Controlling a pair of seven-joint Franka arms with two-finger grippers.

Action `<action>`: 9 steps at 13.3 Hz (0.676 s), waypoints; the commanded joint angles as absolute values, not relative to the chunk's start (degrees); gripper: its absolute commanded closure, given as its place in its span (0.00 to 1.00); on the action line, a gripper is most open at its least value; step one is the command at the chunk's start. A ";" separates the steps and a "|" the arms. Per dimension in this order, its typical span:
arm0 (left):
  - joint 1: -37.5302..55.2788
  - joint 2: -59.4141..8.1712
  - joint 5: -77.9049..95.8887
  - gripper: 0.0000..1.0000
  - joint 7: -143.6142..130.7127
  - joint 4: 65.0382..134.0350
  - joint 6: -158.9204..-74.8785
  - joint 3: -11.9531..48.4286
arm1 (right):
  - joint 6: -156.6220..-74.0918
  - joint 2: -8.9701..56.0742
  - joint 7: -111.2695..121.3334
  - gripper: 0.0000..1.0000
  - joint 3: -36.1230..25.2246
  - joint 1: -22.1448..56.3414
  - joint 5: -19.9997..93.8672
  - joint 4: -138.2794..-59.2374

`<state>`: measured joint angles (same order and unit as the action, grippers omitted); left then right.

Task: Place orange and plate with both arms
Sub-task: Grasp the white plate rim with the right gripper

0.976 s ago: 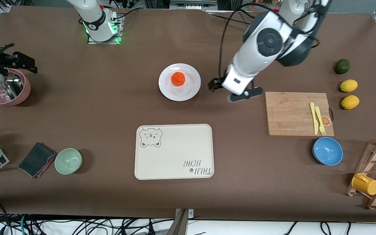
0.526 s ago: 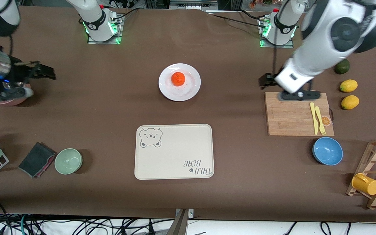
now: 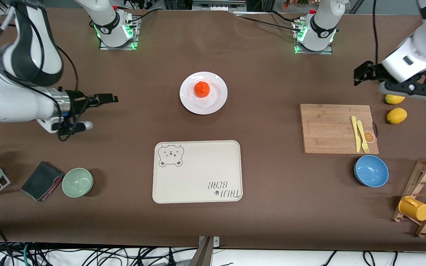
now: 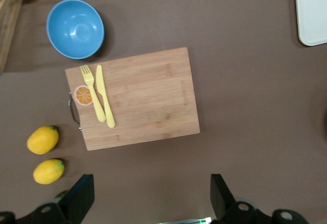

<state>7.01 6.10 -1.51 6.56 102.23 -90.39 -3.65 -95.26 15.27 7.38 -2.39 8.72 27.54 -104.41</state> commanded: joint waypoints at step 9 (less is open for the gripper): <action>3.08 7.38 -0.71 0.00 8.18 103.62 -88.42 -4.39 | -125.85 20.99 31.86 0.01 12.57 8.53 59.54 -124.88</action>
<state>4.17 6.97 -1.49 8.18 103.71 -89.28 -4.61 -123.94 18.98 23.90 12.30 9.21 53.49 -123.59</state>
